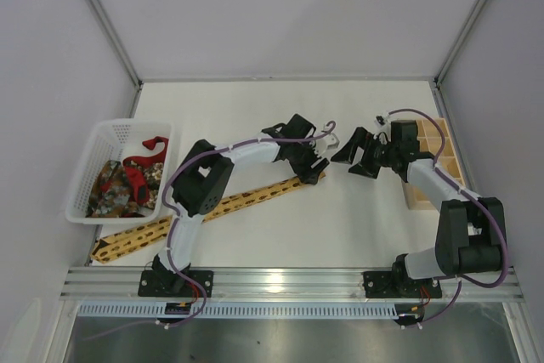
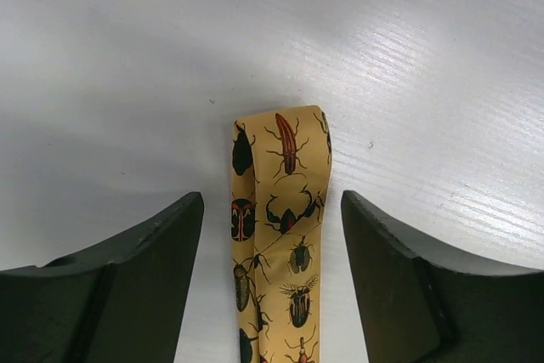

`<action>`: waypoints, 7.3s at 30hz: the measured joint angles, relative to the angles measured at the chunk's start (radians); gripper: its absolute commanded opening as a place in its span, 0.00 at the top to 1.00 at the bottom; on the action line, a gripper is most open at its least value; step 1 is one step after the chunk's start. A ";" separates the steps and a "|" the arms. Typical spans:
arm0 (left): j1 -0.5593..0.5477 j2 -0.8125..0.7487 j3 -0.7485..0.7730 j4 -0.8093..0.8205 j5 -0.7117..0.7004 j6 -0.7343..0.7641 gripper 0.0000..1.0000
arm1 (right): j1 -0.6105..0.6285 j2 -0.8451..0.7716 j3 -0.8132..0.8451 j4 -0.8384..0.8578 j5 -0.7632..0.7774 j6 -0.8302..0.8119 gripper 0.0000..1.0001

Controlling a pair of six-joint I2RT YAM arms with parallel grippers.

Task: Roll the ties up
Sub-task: Roll the tie

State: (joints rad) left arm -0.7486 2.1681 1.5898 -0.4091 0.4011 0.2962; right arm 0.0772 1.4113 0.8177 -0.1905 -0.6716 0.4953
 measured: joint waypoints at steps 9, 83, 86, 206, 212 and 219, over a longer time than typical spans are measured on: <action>-0.003 -0.032 -0.081 0.086 -0.023 0.003 0.37 | -0.003 -0.008 -0.002 -0.007 -0.005 -0.002 0.00; -0.159 -0.314 -0.675 0.694 -0.081 -0.872 1.00 | -0.035 -0.043 -0.274 0.037 -0.014 -0.035 0.33; -0.158 -0.303 -0.651 0.681 -0.099 -0.869 1.00 | -0.031 -0.013 -0.274 0.050 -0.013 -0.035 0.36; -0.019 -0.537 -0.843 0.426 -0.215 -0.874 1.00 | 0.372 0.102 0.085 -0.119 0.285 -0.122 1.00; -0.014 -0.531 -0.842 0.433 -0.214 -0.884 1.00 | 0.440 0.118 0.118 -0.124 0.299 -0.121 0.99; -0.014 -0.531 -0.842 0.434 -0.215 -0.891 1.00 | 0.509 0.200 0.136 -0.105 0.301 -0.102 0.98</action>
State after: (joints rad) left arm -0.7624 1.6367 0.7483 0.0250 0.1864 -0.5949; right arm 0.5865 1.6112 0.9535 -0.2951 -0.3706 0.3931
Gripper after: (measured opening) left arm 0.006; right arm 0.096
